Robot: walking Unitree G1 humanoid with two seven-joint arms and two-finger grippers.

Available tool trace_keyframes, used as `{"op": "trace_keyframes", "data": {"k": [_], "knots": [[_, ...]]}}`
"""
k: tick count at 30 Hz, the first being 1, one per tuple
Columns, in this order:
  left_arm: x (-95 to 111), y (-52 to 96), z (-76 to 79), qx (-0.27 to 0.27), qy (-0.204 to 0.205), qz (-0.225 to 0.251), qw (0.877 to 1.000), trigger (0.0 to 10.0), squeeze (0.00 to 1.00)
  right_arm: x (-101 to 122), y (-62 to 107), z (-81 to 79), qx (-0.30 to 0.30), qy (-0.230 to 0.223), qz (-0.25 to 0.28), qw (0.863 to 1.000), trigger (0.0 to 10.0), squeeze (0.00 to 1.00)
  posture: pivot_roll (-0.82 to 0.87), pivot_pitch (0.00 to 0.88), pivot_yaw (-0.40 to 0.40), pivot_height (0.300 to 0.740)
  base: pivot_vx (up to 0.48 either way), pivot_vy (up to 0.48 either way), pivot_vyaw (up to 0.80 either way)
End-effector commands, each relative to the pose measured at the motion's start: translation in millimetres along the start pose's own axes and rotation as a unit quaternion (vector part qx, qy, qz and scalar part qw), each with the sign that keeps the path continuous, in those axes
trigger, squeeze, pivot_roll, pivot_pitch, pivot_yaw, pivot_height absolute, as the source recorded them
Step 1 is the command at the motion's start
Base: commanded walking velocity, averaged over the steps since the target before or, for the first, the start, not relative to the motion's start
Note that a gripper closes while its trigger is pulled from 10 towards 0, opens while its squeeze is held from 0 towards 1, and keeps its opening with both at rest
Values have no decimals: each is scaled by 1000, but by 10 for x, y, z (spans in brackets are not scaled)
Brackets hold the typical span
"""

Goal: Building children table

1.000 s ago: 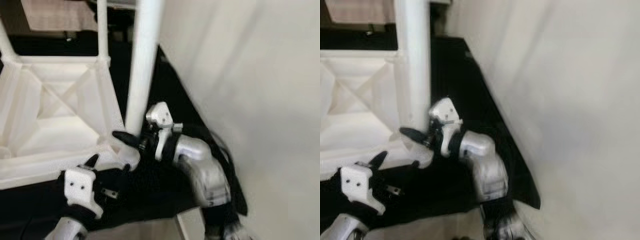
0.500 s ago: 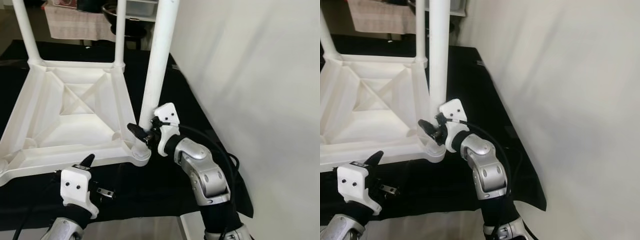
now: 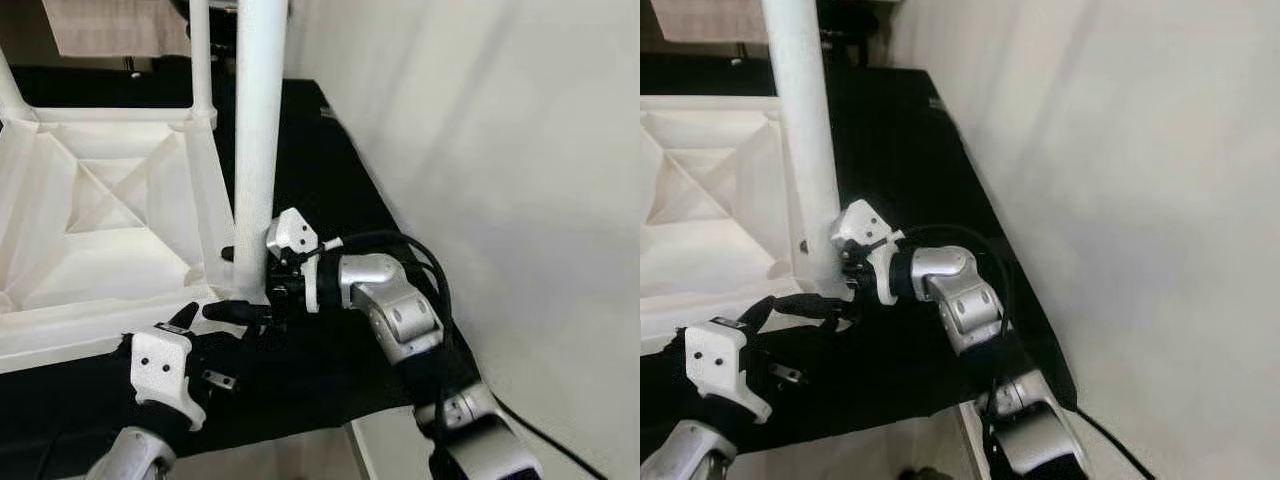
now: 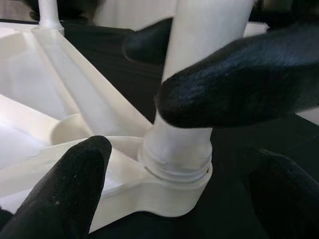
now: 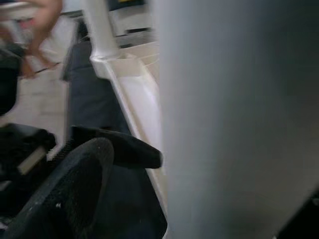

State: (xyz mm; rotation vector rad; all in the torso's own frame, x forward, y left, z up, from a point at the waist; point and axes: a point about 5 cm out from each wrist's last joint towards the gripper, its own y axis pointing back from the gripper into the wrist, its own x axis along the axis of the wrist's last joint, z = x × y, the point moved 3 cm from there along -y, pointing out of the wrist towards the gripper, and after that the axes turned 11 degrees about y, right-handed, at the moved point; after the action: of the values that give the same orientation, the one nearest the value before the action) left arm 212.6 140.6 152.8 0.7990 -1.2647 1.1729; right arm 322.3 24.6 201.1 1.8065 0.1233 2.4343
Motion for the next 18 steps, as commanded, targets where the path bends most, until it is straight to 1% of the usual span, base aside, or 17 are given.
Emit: {"op": "trace_keyframes", "data": {"k": [1,2,3,4,5,6,7,9,15,18], "knots": [[12,16,44,-3,2,3,1000,10000,0,41,-53,-13,19,11,5,1000,10000,0,53,147,-205,740,0,0,0],[12,21,51,-3,2,3,1000,10000,0,71,-60,27,26,16,8,999,10000,0,55,148,-206,740,0,0,0],[12,21,51,-3,2,3,1000,10000,0,71,-60,27,26,16,8,999,10000,0,55,148,-206,740,0,0,0],[12,26,60,-4,2,2,1000,10000,0,100,-68,76,30,20,8,999,10000,0,60,151,-209,740,0,0,0],[12,33,68,-4,3,1,1000,10000,0,137,-71,117,36,22,10,999,8627,0,64,154,-212,740,0,0,0],[11,38,74,-4,3,1,1000,10000,0,169,-67,151,44,22,13,999,431,0,66,154,-212,740,0,0,0],[10,43,79,-4,3,0,1000,10000,0,194,-60,164,55,23,17,998,0,0,68,157,-212,740,0,0,0],[9,50,85,-3,3,0,1000,10000,0,219,-35,169,77,25,23,996,0,0,71,161,-211,740,0,0,0],[7,59,95,-3,3,-1,1000,10000,0,229,28,189,103,30,28,994,0,0,69,164,-210,740,0,0,0],[-7,66,107,-4,4,-4,1000,10000,0,152,132,219,109,28,20,993,0,0,66,155,-207,740,0,0,0]]}}
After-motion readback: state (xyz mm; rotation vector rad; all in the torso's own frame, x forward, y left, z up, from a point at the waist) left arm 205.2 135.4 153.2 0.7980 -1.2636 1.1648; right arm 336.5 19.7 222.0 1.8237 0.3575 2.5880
